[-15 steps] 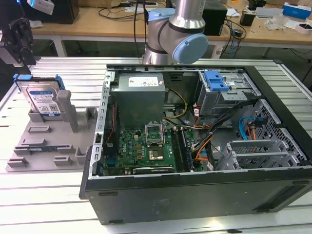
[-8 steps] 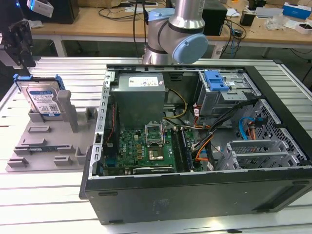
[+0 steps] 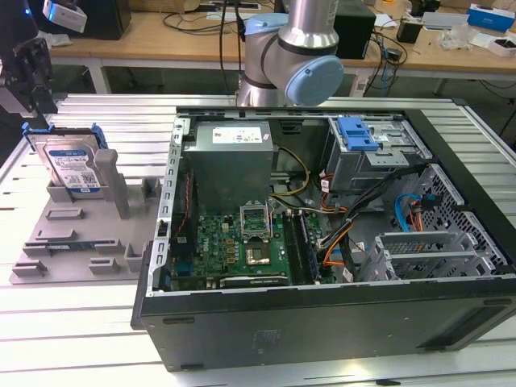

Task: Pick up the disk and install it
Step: 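Pick up the disk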

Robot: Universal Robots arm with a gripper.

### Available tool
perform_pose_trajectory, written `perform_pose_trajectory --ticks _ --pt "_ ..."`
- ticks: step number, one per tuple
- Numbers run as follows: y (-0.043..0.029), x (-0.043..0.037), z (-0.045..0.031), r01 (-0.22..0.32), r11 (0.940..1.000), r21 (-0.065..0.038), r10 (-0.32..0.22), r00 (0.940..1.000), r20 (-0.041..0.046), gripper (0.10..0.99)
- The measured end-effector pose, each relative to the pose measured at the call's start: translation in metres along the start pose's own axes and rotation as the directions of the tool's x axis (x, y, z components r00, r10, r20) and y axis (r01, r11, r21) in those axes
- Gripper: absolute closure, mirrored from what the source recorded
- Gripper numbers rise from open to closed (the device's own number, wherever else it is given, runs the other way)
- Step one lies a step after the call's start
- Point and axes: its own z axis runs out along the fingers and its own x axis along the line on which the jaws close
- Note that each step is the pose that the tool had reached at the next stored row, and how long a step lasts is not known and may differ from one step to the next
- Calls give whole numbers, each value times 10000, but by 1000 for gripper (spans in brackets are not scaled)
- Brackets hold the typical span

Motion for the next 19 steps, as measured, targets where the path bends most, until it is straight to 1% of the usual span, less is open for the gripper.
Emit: perform_pose_trajectory --ticks 6,9,14,19 --pt "2 27 33 3 10000 1 -3 10000 0 604" --pt "3 42 64 2 10000 0 -2 10000 1 604" --pt "4 44 111 11 10000 -1 -11 10000 0 604" --pt "23 39 145 11 10000 1 -11 10000 0 604"
